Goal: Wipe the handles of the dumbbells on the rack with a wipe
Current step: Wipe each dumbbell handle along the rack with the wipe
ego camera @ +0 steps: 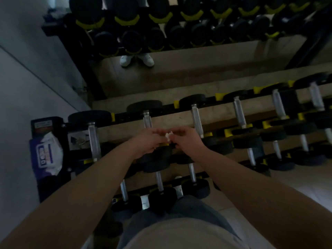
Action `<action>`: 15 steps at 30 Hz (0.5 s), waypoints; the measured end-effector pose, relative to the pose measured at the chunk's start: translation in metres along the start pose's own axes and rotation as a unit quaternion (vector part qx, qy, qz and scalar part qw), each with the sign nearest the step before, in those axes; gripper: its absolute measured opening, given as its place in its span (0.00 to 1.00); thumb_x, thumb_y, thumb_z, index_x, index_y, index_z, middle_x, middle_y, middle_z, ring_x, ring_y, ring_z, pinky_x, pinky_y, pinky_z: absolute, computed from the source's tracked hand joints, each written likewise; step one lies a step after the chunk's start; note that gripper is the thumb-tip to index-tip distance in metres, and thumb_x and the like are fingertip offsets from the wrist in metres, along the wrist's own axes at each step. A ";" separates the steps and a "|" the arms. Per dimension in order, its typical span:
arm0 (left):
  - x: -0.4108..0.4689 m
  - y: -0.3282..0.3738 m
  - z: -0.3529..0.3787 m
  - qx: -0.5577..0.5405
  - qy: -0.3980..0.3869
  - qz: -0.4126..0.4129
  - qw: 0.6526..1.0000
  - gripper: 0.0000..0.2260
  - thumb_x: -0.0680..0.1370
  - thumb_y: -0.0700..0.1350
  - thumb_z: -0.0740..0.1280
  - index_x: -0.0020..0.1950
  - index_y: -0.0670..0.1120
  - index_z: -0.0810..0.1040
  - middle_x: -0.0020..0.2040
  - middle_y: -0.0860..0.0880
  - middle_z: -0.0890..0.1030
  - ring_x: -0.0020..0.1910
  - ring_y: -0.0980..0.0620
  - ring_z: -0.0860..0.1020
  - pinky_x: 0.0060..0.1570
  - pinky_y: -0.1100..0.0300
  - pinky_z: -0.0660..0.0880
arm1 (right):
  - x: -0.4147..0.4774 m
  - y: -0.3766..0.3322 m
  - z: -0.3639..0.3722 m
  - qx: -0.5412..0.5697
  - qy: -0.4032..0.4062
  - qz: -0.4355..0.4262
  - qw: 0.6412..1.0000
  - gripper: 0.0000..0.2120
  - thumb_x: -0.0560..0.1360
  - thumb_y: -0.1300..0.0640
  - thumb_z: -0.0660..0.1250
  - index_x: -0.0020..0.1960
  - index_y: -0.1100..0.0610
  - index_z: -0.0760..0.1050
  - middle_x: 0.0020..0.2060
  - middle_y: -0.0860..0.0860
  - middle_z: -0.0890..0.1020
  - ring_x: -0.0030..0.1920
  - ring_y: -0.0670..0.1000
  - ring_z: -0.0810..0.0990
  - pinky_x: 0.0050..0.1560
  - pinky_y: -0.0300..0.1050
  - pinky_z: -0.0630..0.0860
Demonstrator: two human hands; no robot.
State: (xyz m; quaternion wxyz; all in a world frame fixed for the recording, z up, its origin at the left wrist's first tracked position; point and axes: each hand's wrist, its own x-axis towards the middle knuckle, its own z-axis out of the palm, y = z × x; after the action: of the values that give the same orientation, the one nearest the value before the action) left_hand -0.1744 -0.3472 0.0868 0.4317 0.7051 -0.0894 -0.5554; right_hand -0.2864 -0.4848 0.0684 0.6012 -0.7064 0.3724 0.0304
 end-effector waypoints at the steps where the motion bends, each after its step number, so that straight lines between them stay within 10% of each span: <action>1: 0.001 0.004 0.006 0.017 0.009 0.011 1.000 0.12 0.75 0.52 0.75 0.58 0.55 0.83 0.52 0.49 0.85 0.51 0.50 0.80 0.41 0.59 0.69 | -0.003 0.001 -0.004 0.023 0.027 0.011 0.999 0.16 0.74 0.52 0.76 0.59 0.51 0.79 0.50 0.48 0.84 0.50 0.48 0.83 0.49 0.46 0.83; 6: 0.011 0.012 0.038 0.002 0.023 0.023 0.999 0.11 0.73 0.56 0.75 0.55 0.56 0.84 0.54 0.48 0.85 0.50 0.51 0.79 0.41 0.58 0.70 | -0.013 0.007 -0.034 0.069 0.044 0.015 0.997 0.11 0.75 0.53 0.75 0.55 0.54 0.80 0.44 0.49 0.84 0.43 0.47 0.83 0.40 0.38 0.79; 11: 0.029 0.027 0.072 -0.033 0.025 0.001 0.999 0.13 0.74 0.58 0.72 0.57 0.57 0.83 0.57 0.54 0.83 0.61 0.51 0.77 0.50 0.56 0.72 | -0.008 0.020 -0.072 0.065 0.004 -0.006 0.998 0.12 0.77 0.48 0.72 0.58 0.51 0.82 0.49 0.48 0.86 0.51 0.47 0.84 0.52 0.46 0.84; 15: 0.044 0.049 0.108 -0.065 0.013 -0.023 0.998 0.08 0.82 0.44 0.65 0.55 0.53 0.83 0.48 0.56 0.83 0.47 0.60 0.81 0.36 0.64 0.75 | 0.012 0.034 -0.111 0.065 0.005 0.007 0.998 0.14 0.78 0.53 0.72 0.62 0.54 0.80 0.52 0.49 0.84 0.52 0.49 0.84 0.52 0.45 0.83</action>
State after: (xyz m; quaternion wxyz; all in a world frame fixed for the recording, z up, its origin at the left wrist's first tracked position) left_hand -0.2341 -0.4588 0.0893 0.4643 0.6847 -0.0313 -0.5609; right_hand -0.3414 -0.5872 0.0652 0.6434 -0.6634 0.3819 0.0073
